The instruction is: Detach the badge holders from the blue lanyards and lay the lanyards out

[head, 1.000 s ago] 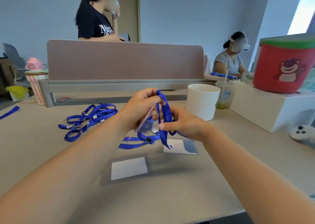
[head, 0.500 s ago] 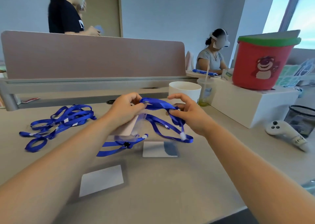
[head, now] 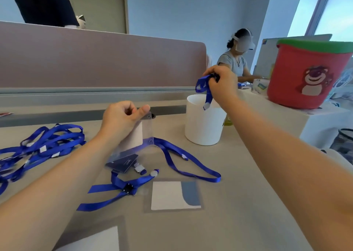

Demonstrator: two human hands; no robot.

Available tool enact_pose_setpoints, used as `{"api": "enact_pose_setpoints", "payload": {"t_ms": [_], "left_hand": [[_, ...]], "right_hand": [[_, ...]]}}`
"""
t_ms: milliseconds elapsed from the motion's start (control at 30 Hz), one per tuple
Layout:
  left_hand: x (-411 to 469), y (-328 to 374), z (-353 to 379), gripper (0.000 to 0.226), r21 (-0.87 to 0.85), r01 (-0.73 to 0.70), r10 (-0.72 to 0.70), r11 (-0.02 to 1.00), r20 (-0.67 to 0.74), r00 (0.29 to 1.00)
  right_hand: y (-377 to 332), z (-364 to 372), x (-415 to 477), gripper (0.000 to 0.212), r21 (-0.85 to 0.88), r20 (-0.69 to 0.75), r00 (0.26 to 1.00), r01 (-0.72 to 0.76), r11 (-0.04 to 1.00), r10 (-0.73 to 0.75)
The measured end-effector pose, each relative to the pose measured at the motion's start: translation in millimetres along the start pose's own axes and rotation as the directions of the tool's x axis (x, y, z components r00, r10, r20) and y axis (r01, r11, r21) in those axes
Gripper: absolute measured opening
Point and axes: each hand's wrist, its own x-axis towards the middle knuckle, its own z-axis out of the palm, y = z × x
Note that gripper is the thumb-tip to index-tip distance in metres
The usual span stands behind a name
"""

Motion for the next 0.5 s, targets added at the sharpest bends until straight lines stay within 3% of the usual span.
{"api": "enact_pose_setpoints", "payload": {"t_ms": [233,333,400,500], "left_hand": [[7,-5,5,0.019,0.079,-0.024,0.017,0.997,0.089,0.996],[9,-10,9,0.013,0.073,-0.008,-0.001,0.997,0.116,0.993],[8,-11,11,0.011,0.051,-0.017,0.010,0.999,0.132,0.991],[6,-11,12,0.011,0.042,-0.034,0.027,0.999,0.168,0.985]], "right_hand": [[35,27,20,0.024,-0.340,0.153,0.977,-0.088,0.936,0.147],[36,27,12,0.028,-0.507,0.282,0.936,-0.041,0.861,0.211],[34,25,8,0.031,-0.544,0.349,0.900,-0.034,0.838,0.263],[34,21,6,0.031,-0.482,0.284,0.917,-0.116,0.869,0.280]]}}
